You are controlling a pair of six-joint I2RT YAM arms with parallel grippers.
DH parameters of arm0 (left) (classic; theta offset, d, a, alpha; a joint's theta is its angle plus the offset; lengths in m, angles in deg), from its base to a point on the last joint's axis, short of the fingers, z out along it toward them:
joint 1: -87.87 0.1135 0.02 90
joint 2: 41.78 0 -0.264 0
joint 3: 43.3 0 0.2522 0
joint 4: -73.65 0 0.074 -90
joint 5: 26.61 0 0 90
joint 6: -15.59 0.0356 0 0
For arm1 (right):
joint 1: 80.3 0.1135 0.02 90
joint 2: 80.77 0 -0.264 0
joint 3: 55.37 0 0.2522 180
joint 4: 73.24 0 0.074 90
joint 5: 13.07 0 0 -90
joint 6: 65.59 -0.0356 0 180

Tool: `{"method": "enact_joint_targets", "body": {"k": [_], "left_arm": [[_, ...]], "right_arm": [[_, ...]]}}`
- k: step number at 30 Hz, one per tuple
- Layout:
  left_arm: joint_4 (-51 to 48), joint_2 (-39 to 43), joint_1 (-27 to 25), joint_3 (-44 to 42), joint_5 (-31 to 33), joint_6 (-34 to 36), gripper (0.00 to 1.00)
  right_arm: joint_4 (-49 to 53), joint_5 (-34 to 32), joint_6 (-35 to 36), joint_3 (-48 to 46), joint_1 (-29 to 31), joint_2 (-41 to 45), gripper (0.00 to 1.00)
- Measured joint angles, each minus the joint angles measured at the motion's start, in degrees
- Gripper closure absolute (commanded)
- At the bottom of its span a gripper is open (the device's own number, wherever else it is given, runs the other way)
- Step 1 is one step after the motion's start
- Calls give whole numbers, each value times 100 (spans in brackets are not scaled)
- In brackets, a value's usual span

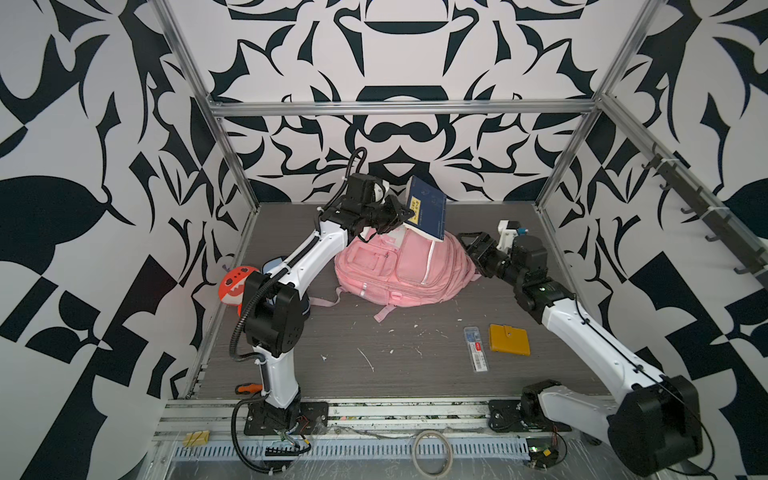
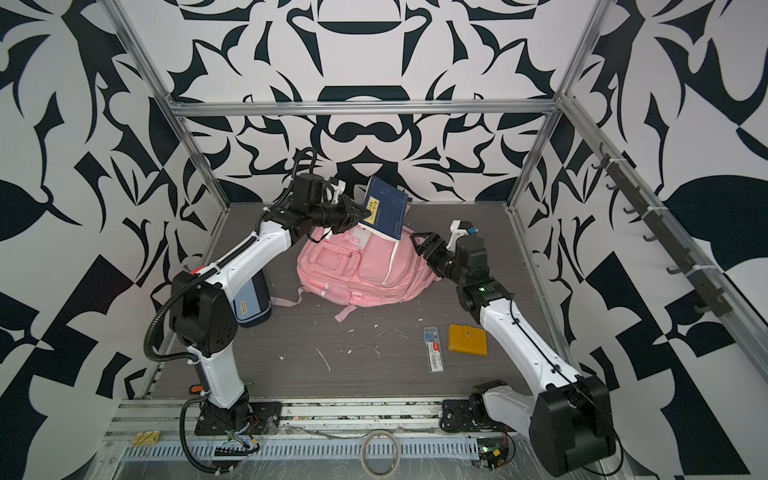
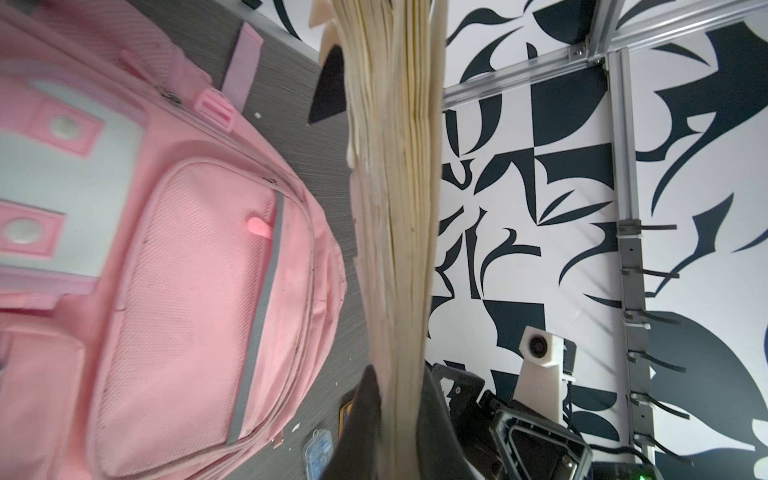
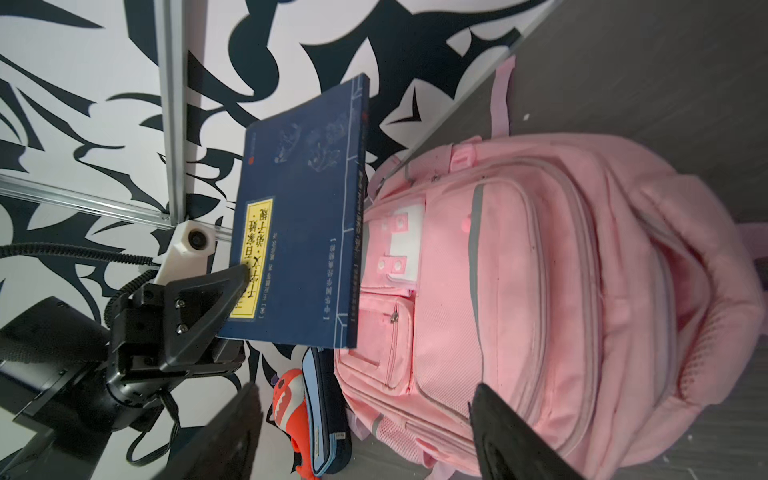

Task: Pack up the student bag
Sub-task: 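Raise the book above the backpack with left gripper while right gripper approaches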

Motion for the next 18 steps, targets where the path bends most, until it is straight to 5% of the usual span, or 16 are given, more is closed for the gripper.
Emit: {"method": "enact_joint_targets", "body": {"k": [6, 18], "left_arm": [[1386, 372, 219, -1246, -4, -787, 100], [3646, 369, 219, -2433, 55, -2164, 100]], "right_arm": [[-763, -448, -662, -361, 575, -487, 19], [-2527, -619, -863, -363, 957, -1777, 20]]}}
